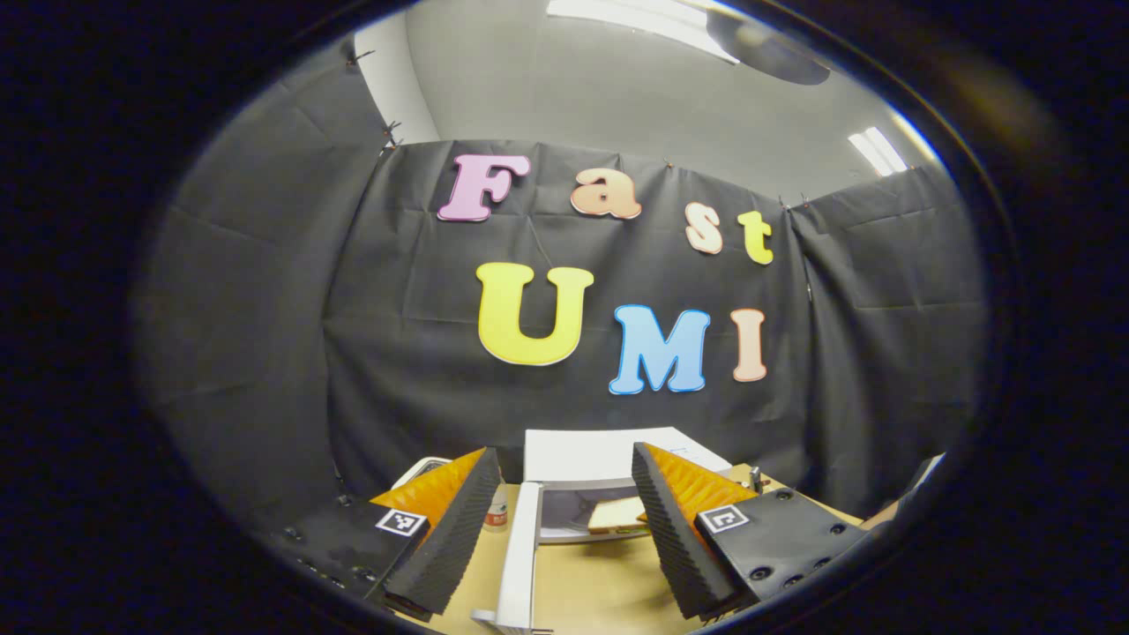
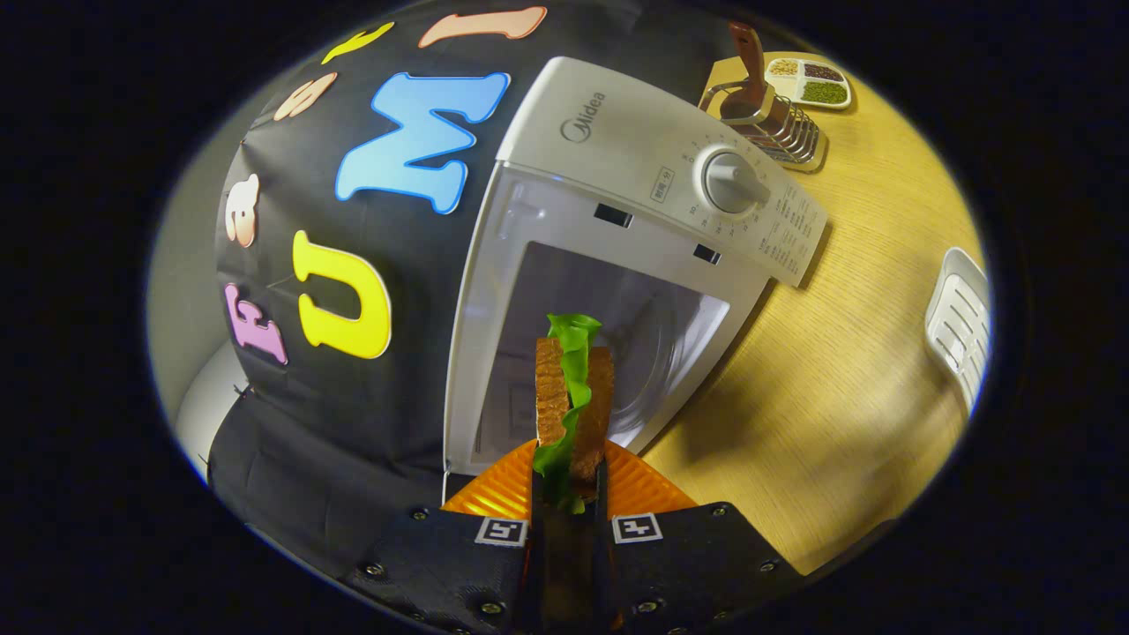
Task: Open the microwave oven with the left hand, put the food in, and close the microwave oven.
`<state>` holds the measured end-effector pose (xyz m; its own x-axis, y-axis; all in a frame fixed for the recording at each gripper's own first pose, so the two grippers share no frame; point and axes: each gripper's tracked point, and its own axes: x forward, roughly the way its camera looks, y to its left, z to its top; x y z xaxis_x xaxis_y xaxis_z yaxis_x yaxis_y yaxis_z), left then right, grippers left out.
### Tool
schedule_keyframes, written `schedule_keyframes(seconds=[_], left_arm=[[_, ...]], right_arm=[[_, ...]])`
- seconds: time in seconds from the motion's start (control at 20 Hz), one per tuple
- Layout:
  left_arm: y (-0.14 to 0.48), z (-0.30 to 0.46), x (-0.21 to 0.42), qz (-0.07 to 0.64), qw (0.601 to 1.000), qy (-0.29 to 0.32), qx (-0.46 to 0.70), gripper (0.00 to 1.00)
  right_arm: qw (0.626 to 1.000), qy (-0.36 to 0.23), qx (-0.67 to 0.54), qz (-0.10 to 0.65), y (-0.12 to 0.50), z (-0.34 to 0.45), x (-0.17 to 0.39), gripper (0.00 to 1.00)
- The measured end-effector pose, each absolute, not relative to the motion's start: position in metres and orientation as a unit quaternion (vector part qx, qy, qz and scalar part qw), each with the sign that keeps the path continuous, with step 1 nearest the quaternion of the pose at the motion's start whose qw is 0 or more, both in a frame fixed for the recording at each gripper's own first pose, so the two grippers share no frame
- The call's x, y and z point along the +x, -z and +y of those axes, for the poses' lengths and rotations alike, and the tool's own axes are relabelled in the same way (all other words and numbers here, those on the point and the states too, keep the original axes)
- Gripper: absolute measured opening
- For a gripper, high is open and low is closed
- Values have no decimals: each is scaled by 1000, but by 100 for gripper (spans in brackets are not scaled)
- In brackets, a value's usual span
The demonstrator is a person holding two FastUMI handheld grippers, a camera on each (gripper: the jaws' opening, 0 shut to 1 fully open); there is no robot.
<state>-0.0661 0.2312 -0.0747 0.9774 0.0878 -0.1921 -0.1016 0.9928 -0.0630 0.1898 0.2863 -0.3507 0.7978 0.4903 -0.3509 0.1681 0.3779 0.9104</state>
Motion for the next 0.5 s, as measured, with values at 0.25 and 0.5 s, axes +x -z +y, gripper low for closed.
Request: schedule_keyframes(seconds=[0.25,0.5], left_arm=[[85,258,-63,119,990,-73,-30,94],[97,278,-60,142,985,-95,-30,94]], right_arm=[[752,-47,605,257,372,309,246,20],[745,-3,628,226,390,323,285,21]])
